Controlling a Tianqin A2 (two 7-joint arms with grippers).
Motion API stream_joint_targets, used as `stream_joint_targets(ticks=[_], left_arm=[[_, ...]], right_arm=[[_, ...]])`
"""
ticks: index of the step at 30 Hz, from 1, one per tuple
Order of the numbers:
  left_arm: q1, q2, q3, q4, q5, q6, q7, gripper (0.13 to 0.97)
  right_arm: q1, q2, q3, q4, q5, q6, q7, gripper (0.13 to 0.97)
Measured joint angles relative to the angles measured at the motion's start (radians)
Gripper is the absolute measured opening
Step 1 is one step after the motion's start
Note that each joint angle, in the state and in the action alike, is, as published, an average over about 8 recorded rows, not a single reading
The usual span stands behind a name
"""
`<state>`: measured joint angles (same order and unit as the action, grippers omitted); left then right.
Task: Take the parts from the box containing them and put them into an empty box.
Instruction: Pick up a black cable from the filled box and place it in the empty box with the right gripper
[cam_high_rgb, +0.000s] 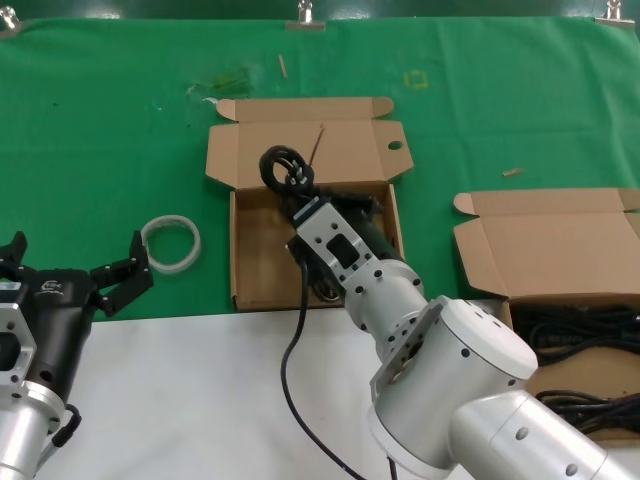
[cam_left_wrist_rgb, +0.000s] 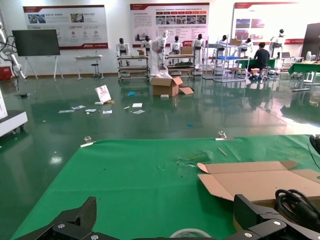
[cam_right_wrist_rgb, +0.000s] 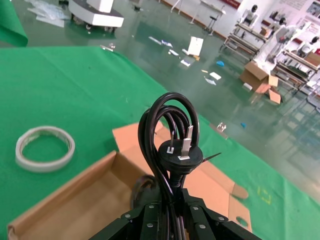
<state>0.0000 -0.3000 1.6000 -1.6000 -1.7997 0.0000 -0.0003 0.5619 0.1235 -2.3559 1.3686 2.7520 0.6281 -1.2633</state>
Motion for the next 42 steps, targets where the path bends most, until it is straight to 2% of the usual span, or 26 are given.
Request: stream_joint_targets(ticks=[16, 24, 28, 37, 42], left_arm=[[0.000, 0.000, 0.000, 0.000, 0.000, 0.000, 0.000, 0.966], [0.000, 0.000, 0.000, 0.000, 0.000, 0.000, 0.000, 0.966], [0.000, 0.000, 0.000, 0.000, 0.000, 0.000, 0.000, 0.966], [0.000, 0.000, 0.000, 0.000, 0.000, 0.000, 0.000, 0.966], [0.000, 0.000, 0.000, 0.000, 0.000, 0.000, 0.000, 0.966]], right_arm=[[-0.007, 0.003, 0.001, -0.017, 0.000, -0.009, 0.018, 0.220], [-0.007, 0.003, 0.001, -0.017, 0.000, -0.009, 0.018, 0.302], [-0.007, 0.003, 0.001, -0.017, 0.000, -0.009, 0.018, 0.302], [-0.007, 0.003, 0.001, -0.017, -0.001, -0.009, 0.019, 0.450], [-0.017, 0.003, 0.015, -0.013, -0.018, -0.020, 0.041, 0.579]])
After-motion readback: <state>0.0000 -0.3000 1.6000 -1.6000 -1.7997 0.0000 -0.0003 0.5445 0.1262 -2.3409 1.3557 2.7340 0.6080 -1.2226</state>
